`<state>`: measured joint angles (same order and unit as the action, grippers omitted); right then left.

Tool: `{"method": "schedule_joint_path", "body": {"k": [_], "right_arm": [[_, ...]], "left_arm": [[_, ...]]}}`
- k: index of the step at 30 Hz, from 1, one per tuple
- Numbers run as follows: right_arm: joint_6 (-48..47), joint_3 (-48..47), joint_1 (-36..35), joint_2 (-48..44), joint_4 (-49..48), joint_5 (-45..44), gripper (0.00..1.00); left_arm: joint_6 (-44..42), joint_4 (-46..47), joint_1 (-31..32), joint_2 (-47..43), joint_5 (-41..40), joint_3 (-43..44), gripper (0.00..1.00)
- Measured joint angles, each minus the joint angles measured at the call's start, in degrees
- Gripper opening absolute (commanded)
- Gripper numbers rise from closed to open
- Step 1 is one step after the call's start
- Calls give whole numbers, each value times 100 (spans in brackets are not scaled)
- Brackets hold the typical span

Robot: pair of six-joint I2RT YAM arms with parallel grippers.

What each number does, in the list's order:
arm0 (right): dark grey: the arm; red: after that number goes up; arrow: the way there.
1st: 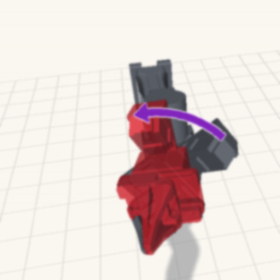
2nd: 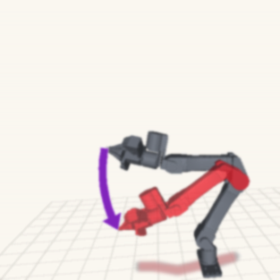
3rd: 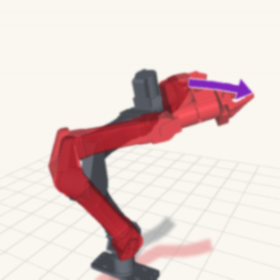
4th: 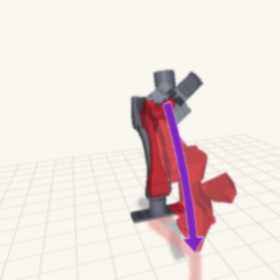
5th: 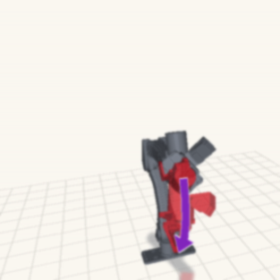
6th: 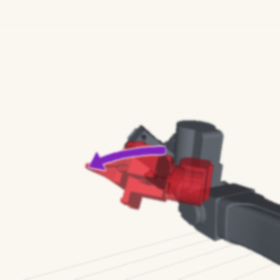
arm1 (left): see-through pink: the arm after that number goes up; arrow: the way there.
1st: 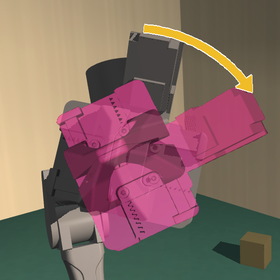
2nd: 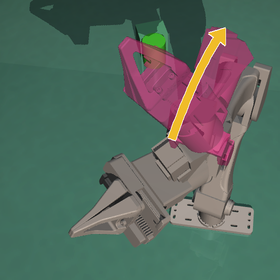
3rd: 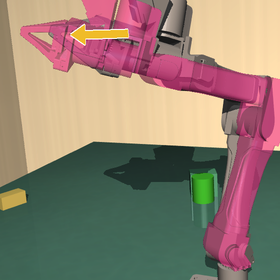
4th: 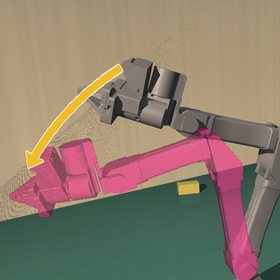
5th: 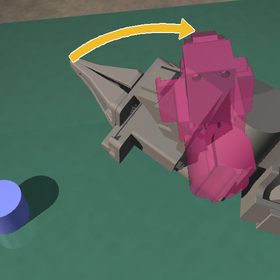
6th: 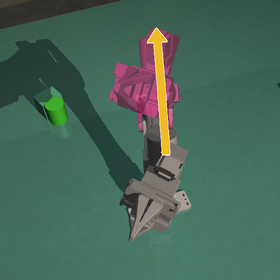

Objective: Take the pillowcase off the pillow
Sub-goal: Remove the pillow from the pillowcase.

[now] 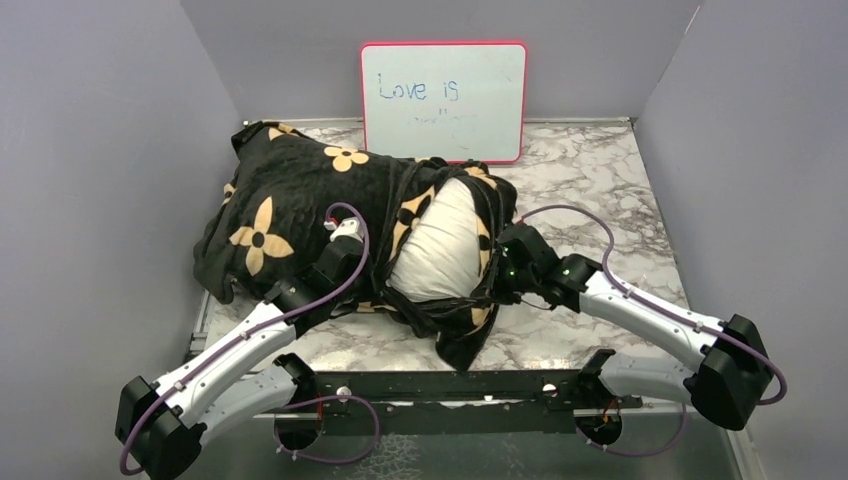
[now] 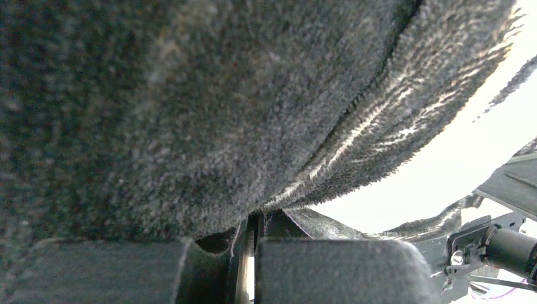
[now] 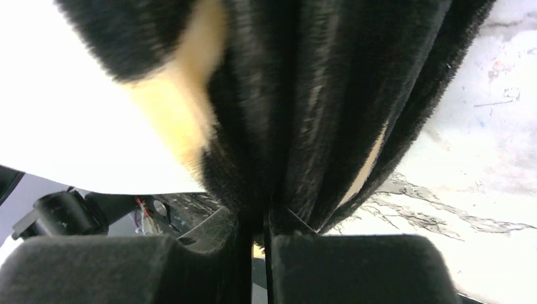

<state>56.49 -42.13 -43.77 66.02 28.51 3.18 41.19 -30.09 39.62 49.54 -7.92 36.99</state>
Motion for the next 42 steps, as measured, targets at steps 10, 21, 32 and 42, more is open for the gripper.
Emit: {"method": "schedule_joint_path", "body": {"k": [10, 21, 32, 42], "right_arm": [[-1709, -2286, 181, 251, 1097, -925, 66], [-2822, -3930, 1845, 2144, 1010, -420, 72], [-3405, -4607, 1910, 3091, 1078, 50, 74], [-3547, -4745, 1912, 2949, 1067, 280, 75]], "left_arm": [[39, 22, 15, -4, -61, -57, 0], [-11, -116, 15, -341, -39, -4, 45], [-612, -597, 15, -35, 35, 2028, 77], [-2103, -645, 13, 2791, 42, 4782, 80]]}}
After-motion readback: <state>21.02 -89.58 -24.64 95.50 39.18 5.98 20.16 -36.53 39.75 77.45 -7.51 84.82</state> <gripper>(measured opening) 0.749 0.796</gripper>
